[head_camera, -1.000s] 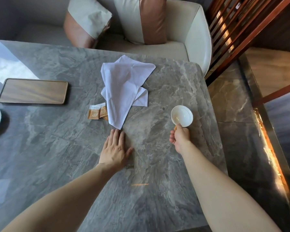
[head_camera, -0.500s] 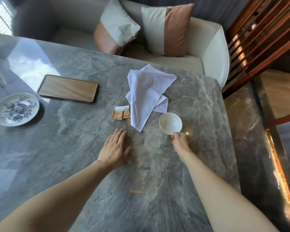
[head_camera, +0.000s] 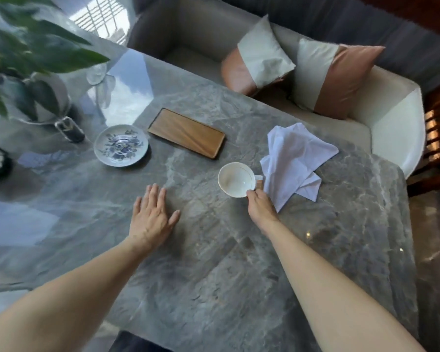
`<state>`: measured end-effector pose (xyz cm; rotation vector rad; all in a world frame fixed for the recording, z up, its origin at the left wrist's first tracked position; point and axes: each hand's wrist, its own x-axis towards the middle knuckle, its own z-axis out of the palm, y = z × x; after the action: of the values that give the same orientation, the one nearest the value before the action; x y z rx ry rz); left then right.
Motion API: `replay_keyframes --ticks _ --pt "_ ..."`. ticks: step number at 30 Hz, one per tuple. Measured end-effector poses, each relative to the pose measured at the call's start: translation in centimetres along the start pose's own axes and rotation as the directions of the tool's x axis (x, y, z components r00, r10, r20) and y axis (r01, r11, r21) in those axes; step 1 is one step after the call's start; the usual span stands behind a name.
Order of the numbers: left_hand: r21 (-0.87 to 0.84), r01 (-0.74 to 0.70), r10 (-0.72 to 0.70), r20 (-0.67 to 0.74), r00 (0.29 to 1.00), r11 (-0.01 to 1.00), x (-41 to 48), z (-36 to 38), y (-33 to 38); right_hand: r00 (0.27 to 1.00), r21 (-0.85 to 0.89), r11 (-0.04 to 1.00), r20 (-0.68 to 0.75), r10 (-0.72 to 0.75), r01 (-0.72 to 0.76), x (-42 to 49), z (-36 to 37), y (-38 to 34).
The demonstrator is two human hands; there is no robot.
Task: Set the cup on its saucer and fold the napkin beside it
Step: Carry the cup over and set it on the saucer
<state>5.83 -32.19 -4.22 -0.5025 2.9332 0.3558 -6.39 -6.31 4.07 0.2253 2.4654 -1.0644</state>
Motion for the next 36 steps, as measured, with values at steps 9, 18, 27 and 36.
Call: replay_keyframes --ticks 9,18,27,36 --pt "-0.028 0.251 -0.251 -0.004 0.968 0.968 3.1 -1.6 -10.2 0.994 -0.027 0.997 0.087 -0.065 0.068 1.2 8.2 -9.1" --pt "-0.031 0.307 -0.307 0.012 0.952 0.951 5.0 -1.3 -14.4 0.984 -0.072 0.993 0.162 -0.08 0.092 2.6 15.9 -15.6" --pt "0.002 0.305 -0.305 0.014 0.952 0.952 5.1 -1.2 -14.4 0.97 -0.148 0.977 0.21 -0.122 0.155 4.7 21.8 -20.7" --pt "-0.015 0.293 -0.293 -0.011 0.956 0.956 5.3 -0.6 -14.6 0.963 -0.154 0.976 0.243 -0.113 0.154 6.5 24.7 -22.6"
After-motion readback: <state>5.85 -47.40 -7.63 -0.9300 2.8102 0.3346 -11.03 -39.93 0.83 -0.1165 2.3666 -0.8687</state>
